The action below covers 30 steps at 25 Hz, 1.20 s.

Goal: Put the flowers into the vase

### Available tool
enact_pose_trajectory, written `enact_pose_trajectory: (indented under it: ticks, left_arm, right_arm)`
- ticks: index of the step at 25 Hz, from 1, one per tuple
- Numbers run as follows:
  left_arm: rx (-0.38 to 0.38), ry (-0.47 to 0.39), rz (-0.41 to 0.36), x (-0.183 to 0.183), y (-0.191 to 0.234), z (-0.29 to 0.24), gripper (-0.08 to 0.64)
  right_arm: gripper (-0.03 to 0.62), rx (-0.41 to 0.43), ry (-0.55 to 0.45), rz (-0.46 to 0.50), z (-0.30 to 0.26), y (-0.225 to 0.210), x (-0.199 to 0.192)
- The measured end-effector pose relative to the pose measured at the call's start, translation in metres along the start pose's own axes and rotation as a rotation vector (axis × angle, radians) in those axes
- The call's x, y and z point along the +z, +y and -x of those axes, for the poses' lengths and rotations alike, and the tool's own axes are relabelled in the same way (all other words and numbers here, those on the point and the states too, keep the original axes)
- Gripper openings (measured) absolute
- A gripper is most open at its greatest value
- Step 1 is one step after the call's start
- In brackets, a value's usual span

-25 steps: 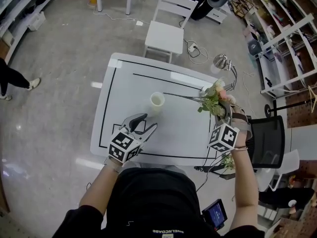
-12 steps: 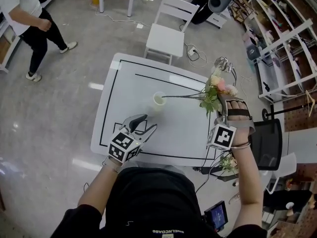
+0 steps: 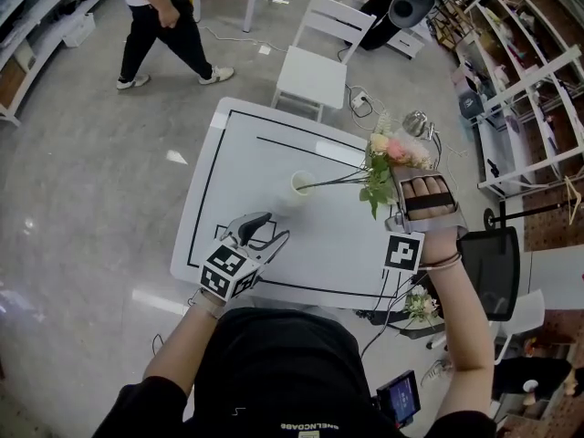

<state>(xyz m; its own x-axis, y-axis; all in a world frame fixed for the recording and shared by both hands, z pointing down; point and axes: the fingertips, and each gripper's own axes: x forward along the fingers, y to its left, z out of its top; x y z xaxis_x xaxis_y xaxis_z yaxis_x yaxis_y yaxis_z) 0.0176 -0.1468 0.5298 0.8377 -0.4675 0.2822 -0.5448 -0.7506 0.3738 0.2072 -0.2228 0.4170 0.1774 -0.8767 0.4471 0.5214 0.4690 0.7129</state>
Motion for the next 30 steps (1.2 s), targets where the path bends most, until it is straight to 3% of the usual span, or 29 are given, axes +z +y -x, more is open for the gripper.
enact_pose_trajectory:
  ticks: [11,18,23,30]
  left_arm:
    - [0.016,-0.008,0.024,-0.002,0.004,0.008,0.198]
    - [0.027,-0.012,0.036,-0.005,0.012,0.01,0.198]
    - [0.029,-0.013,0.041,-0.005,0.015,0.009,0.198]
    - [0.037,-0.014,0.055,-0.009,0.02,0.01,0.198]
  right_arm:
    - [0.144,-0.045,0.011,0.126,-0.005,-0.021,0.02]
    - [0.198,-0.114,-0.008,0.202,-0.003,-0.039,0.034]
    - [0.253,-0.131,-0.055,0.197,0.0,-0.048,0.049]
    - [0.265,-0.14,-0.131,0.164,0.004,-0.047,0.077]
